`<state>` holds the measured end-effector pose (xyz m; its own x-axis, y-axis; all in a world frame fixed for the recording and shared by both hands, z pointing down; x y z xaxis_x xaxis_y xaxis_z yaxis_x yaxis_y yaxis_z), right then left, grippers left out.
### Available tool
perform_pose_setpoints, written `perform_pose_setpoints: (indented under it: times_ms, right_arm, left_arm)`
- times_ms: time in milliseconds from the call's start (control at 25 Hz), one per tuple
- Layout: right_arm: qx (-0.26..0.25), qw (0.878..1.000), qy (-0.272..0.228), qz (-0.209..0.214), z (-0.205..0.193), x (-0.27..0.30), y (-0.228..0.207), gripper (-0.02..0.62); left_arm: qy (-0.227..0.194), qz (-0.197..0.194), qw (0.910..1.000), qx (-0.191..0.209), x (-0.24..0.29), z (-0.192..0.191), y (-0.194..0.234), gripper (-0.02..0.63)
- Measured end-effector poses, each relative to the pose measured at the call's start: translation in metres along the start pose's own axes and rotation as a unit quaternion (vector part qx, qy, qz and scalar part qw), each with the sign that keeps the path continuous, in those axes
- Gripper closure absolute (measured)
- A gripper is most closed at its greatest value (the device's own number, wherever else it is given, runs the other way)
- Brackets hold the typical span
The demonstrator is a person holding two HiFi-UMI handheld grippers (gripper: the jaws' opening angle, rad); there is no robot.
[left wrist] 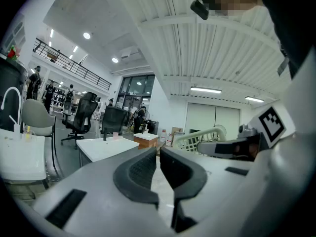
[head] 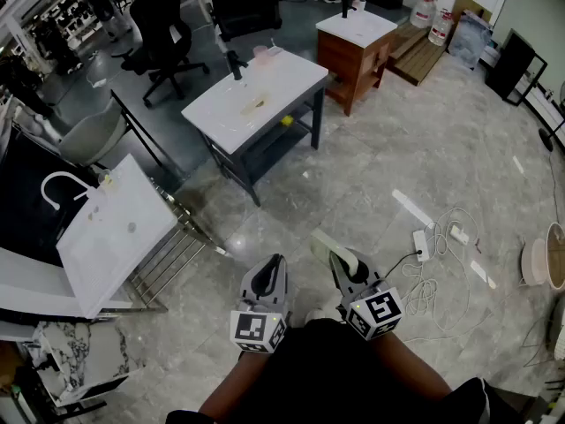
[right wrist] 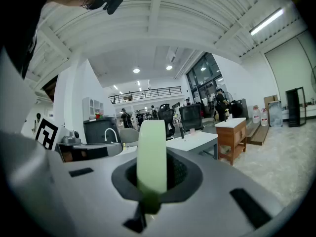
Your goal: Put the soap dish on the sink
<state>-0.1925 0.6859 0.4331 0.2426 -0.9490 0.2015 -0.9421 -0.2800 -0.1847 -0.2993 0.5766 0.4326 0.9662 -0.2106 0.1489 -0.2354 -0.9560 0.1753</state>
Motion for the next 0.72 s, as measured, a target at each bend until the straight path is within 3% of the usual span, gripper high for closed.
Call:
perform_pose_setpoints:
  times_ms: [240, 520, 720]
  right_arm:
    - [0.022, 1.0, -0.005, 0.007, -0.008, -0.02, -0.012, 0.589]
    - [0.046, 0.999, -0.01, 0.026, -0.01, -0.009, -0.018, 0.588]
    - [0.038, 0.999, 0.005, 0.023, -0.012, 0.018, -0.026, 0.588]
  left_arm:
    - [0.008, 0.007, 0.9999, 0.003, -0.002, -0.005, -0.024, 0.58]
    - [0.023, 0.02, 0.9995, 0.001, 0.006, -0.009, -0.015, 0.58]
    - [0.026, -0.041, 0.9986, 0.021, 0.029, -0.011, -0.016, 0.578]
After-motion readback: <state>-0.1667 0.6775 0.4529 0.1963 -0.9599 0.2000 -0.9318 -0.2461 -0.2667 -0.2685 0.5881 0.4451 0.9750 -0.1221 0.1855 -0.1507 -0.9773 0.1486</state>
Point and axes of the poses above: the fingertips, and each gripper's own axes: x forward along the fingers, y to its left, z out of its top, the point moved 4 cm from there along -x, backward along the fingers
